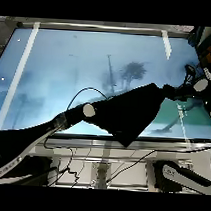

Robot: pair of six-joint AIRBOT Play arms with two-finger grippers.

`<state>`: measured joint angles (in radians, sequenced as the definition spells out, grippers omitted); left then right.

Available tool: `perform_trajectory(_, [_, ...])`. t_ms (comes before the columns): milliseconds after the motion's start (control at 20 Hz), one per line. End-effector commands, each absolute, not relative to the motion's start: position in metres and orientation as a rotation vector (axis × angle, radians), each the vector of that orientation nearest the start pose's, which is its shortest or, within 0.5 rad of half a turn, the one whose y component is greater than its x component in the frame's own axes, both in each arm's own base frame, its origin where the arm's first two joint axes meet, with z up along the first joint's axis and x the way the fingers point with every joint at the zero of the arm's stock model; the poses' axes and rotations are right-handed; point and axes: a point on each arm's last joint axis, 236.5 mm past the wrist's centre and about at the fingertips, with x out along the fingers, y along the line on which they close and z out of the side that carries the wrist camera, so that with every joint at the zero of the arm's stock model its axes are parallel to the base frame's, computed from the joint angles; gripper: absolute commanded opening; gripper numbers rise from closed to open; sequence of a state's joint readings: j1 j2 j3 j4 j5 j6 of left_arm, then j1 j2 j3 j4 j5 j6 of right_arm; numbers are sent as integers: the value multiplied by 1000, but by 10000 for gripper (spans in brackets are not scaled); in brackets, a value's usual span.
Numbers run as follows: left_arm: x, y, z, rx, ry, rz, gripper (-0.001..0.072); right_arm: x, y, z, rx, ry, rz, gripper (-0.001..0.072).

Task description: Fold the clothes and pants, and hang the long-sleeved shirts on hangers.

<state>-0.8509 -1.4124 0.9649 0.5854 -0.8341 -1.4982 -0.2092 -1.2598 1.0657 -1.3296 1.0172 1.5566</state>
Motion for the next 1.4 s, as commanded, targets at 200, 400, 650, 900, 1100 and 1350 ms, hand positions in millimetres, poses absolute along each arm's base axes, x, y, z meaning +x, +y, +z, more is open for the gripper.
perform_trajectory(200, [143, -444, -13, -630, 1652, -895, 91, 379, -62, -9, 201, 1220, -130, 700])
perform_trajectory(400, [136, -454, 5, -676, 1636, -991, 685, 390, -66, -4, 188, 1169, -134, 691])
perform_trajectory(650, [140, -450, 8, -663, 1624, -1020, 692, 417, -71, 15, 117, 1136, -88, 690])
perform_trajectory(900, [189, -428, 56, -738, 1454, -1032, 693, 440, -72, 6, 63, 1286, 62, 666])
perform_trajectory(1100, [213, -379, 97, -641, 1312, -1058, 692, 434, -49, -16, -37, 1335, 389, 665])
perform_trajectory(1350, [255, -330, 113, -596, 1169, -959, 692, 426, -29, -37, -103, 1339, 571, 666])
